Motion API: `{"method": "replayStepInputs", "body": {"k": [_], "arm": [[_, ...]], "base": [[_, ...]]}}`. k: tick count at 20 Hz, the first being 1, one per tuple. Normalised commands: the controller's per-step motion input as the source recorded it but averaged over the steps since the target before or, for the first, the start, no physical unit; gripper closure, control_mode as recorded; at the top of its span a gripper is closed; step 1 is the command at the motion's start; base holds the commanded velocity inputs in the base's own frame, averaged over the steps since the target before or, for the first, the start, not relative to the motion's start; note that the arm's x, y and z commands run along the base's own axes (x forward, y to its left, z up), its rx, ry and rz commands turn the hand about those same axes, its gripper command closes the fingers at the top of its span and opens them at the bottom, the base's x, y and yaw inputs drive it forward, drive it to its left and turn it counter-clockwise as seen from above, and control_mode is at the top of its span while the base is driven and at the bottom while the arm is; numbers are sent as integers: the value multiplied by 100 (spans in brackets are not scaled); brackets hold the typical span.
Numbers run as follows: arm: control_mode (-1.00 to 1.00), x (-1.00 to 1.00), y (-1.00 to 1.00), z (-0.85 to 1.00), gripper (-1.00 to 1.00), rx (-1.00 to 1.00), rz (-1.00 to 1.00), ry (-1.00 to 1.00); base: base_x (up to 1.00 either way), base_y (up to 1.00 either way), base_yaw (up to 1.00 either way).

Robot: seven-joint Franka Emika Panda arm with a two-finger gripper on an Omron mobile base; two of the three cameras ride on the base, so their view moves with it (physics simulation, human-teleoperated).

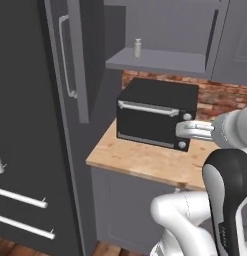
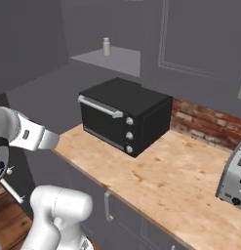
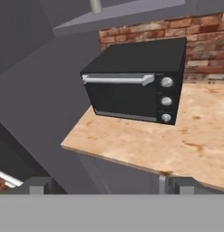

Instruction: Move the mustard and shaker from the cabinet to the dining counter.

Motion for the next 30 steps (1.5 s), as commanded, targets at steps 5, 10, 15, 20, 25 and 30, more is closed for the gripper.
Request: {"method": "replayStepInputs", "body": {"k": [5, 10, 15, 20, 25, 30], "arm": [[100, 0, 0, 0, -100, 0, 0, 0], [100, 0, 0, 0, -100, 0, 0, 0], [100, 0, 0, 0, -100, 0, 0, 0], [100, 0, 0, 0, -100, 0, 0, 0], [100, 0, 0, 0, -100, 0, 0, 0], [100, 0, 0, 0, -100, 0, 0, 0]], "base": [[38, -4, -23], [32, 0, -22], [28, 0, -20], [35, 4, -20], [49, 13, -21], [43, 21, -20]]}}
